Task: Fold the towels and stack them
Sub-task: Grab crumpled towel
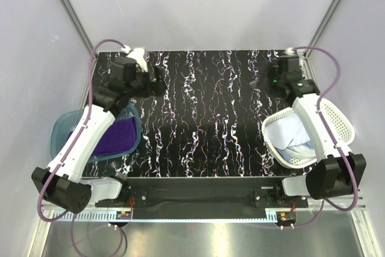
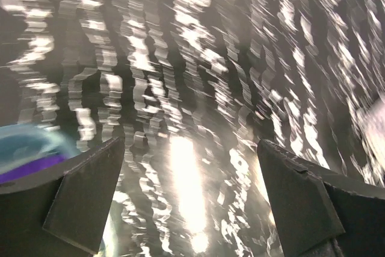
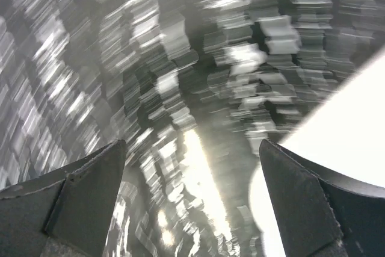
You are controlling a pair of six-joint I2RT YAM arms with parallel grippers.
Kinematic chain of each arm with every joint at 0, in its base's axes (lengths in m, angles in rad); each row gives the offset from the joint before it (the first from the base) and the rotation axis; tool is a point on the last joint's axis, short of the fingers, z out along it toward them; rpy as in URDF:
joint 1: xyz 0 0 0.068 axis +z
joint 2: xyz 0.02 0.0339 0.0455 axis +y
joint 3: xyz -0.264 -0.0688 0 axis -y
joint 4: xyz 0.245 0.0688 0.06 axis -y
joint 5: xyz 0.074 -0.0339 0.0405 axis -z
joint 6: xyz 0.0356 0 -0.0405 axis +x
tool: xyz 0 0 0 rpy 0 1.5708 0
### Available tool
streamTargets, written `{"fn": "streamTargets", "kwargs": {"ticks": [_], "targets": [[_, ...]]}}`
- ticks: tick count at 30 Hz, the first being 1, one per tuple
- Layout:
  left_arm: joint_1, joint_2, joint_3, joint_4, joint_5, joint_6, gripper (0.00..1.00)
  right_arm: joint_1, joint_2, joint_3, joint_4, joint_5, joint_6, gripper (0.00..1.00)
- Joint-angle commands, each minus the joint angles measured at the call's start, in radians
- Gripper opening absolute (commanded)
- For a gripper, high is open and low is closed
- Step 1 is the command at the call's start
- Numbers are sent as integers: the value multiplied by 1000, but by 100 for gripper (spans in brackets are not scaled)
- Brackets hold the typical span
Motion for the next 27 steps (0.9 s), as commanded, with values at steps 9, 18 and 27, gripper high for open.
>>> {"fn": "streamTargets", "kwargs": {"ticks": [9,18,27], "targets": [[-243,-77,-236,133,108,8,99,-477,-18,-85,-278,227,280,100],[-278,-70,-210,68,43,31,99,-522,83,-154,-183,127,326,89],[-277,-52,-194,15,3,43,99,-522,218,-168,-142,124,402,76]]}}
